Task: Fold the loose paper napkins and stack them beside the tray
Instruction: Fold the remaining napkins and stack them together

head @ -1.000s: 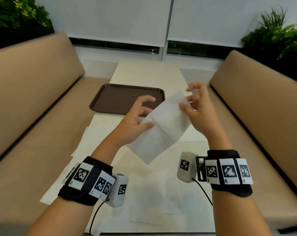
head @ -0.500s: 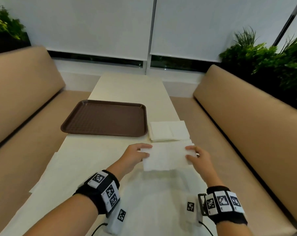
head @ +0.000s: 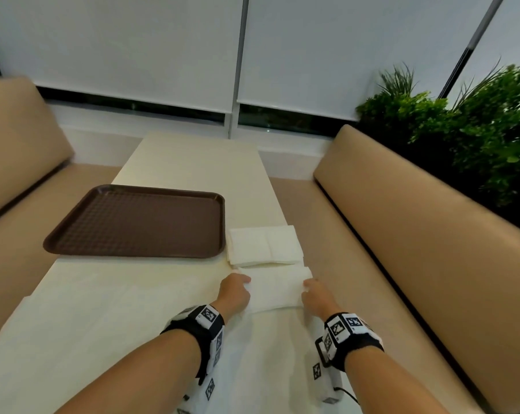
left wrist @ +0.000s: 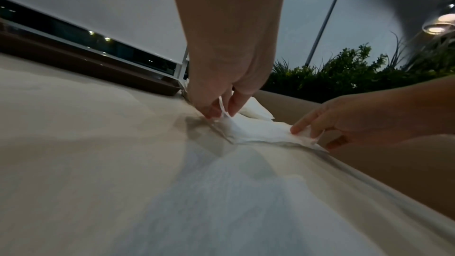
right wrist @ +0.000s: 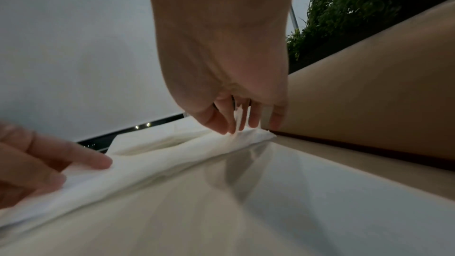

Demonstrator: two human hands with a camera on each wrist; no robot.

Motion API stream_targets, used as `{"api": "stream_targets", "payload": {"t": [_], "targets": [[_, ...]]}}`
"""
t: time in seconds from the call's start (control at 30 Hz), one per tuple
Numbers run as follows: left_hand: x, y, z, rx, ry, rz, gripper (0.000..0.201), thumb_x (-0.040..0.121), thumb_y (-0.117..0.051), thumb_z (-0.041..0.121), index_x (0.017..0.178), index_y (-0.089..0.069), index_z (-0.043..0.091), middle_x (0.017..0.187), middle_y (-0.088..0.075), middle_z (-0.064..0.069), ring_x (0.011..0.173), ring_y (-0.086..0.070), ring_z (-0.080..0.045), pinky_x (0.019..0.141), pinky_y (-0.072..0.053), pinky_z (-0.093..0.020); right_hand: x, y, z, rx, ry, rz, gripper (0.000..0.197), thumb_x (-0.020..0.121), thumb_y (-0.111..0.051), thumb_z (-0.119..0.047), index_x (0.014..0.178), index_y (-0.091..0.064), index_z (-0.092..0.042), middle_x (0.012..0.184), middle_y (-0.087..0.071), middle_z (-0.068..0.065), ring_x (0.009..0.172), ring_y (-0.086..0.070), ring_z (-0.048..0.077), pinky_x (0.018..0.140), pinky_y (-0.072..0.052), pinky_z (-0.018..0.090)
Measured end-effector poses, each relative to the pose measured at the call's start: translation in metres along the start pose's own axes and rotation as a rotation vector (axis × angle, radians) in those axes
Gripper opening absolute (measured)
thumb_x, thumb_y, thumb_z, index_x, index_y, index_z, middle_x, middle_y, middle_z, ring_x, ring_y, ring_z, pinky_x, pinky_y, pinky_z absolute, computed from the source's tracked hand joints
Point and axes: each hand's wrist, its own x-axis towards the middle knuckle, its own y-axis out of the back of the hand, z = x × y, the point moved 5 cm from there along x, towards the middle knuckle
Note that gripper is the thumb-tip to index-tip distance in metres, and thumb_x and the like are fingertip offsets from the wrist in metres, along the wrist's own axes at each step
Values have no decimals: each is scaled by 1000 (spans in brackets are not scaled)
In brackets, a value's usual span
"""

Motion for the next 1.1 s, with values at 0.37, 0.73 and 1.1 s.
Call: {"api": "stream_targets", "payload": {"t": [0.37, 0.73, 1.1], "targets": [[-81, 70, 17, 147, -178, -73, 30, 94, -50, 26, 123, -58, 32, 138, -47, 2, 120, -47, -18, 100, -38, -30, -50, 45, -57, 43, 136, 124, 55, 98, -46, -25, 149, -26, -24, 151, -18, 12, 140, -12, 32, 113, -15, 43], [-304, 201, -172, -205, -1, 215, 28, 92, -58, 28, 91, -65, 55, 98, -69, 20, 93, -63, -6, 79, -46, -18, -107, -85, -209, -132, 511, -351, 49, 94, -56, -35, 136, -49, -12, 140, -48, 8, 128, -44, 23, 104, -33, 29], [-391, 176, -296, -351, 229, 381, 30, 83, -61, -6, 91, -74, 20, 94, -74, -5, 78, -65, 4, 67, -47, -3, -159, -163, -261, -371, 599, -321, 70, 63, -79, -58, 100, -43, -10, 95, -51, 4, 89, -47, 22, 75, -41, 33]]}}
